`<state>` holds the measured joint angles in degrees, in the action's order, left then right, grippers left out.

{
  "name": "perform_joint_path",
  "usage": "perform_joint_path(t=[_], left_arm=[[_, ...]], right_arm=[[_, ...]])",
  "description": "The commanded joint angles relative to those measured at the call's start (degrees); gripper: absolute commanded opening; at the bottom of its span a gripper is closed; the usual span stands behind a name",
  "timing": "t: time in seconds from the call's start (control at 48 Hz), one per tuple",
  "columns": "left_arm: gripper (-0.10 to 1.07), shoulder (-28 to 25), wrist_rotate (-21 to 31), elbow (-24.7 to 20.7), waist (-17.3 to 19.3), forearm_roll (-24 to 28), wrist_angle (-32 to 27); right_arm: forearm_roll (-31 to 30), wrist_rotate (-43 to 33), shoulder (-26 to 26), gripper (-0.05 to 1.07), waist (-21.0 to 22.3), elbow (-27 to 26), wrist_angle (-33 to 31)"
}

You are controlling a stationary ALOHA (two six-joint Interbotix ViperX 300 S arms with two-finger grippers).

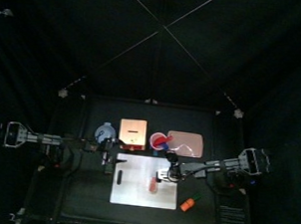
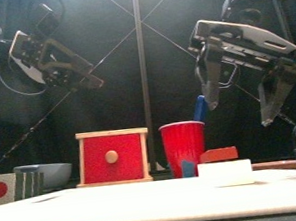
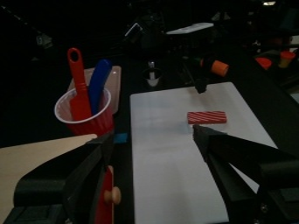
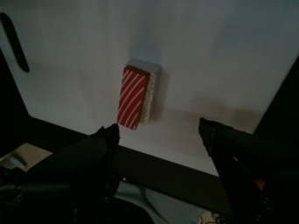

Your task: Grab assembled sushi salmon

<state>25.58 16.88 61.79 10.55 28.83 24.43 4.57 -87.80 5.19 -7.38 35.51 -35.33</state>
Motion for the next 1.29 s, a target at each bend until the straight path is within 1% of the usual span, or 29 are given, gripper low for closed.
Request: perform_joint_path(t=[0.0, 0.271, 0.438, 0.604, 0.708, 0.812, 1.271], left_arm=[[1.03, -0.09, -0.18, -0.44, 0.44, -0.09, 0.18], [1.03, 0.00, -0.26, 0.18, 0.79, -0.79, 0.26], [1.03, 0.00, -0.35, 0.35, 1.05, -0.88, 0.18], [1.03, -0.09, -0.44, 0.70, 1.23, -0.79, 0.26], [1.03, 0.00, -0.35, 0.88, 1.32, -0.88, 0.35], [1.03, 0.00, -0.44, 1.14, 1.32, -0.97, 0.53], [1.03, 0.09, -0.44, 1.85, 1.41, -0.88, 0.53]], right_arm=[[-1.14, -1.41, -0.97, 1.01, -0.35, -2.64, 0.18], [-2.37, -6.24, -8.53, 1.01, -1.41, -7.29, -0.18], [-2.37, -6.94, -10.46, 1.01, -1.67, -8.96, -1.14], [-4.48, -10.28, -13.18, 1.01, -2.02, -10.90, -2.64], [-5.36, -12.22, -14.50, 1.01, -2.02, -12.22, -5.10], [-6.33, -14.50, -15.64, 1.01, -2.29, -13.62, -6.24], [-5.89, -14.94, -19.78, 1.00, -3.08, -17.58, -9.67]])
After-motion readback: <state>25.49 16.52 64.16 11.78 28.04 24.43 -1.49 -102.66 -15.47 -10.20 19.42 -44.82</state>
